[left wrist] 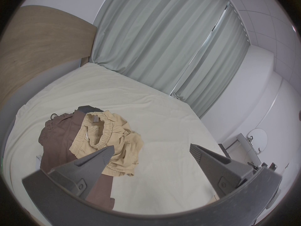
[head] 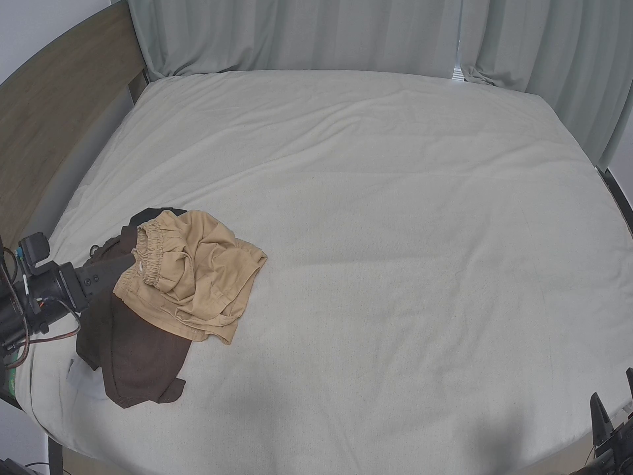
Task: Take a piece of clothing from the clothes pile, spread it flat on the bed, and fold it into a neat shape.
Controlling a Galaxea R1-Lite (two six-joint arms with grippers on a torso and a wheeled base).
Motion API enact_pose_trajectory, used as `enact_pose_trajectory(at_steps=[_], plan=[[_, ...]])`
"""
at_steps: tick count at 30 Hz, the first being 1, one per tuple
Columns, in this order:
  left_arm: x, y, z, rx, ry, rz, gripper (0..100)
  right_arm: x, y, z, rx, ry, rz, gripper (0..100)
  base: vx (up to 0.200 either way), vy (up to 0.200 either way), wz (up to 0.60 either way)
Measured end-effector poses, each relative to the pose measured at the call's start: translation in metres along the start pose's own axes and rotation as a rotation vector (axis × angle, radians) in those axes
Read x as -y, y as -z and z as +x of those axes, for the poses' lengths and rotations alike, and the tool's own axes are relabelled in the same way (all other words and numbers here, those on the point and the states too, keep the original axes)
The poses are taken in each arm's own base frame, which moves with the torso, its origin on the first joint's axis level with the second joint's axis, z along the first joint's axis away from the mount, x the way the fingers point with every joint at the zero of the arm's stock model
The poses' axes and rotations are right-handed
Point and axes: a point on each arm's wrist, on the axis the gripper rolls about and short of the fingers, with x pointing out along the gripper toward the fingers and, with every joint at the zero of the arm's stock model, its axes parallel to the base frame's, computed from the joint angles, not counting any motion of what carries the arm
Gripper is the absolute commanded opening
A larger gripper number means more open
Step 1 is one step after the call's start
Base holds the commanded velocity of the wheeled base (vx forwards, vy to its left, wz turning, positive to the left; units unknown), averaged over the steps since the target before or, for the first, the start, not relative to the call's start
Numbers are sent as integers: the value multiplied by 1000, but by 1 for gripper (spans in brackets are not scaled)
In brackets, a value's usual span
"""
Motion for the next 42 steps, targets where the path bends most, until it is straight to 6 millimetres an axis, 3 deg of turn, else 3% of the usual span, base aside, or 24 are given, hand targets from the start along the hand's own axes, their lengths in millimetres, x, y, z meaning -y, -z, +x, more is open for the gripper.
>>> enact_pose_trajectory(at_steps=[13,26,42], plan=[[-42,-16,36,-37,-7,6,100,0,0,0,0,0,0,100,0,0,0],[-79,-15,76,-91,-2,11,100,0,0,0,0,0,0,100,0,0,0],[-103,-12,115,-120,8,4,100,0,0,0,0,0,0,100,0,0,0]])
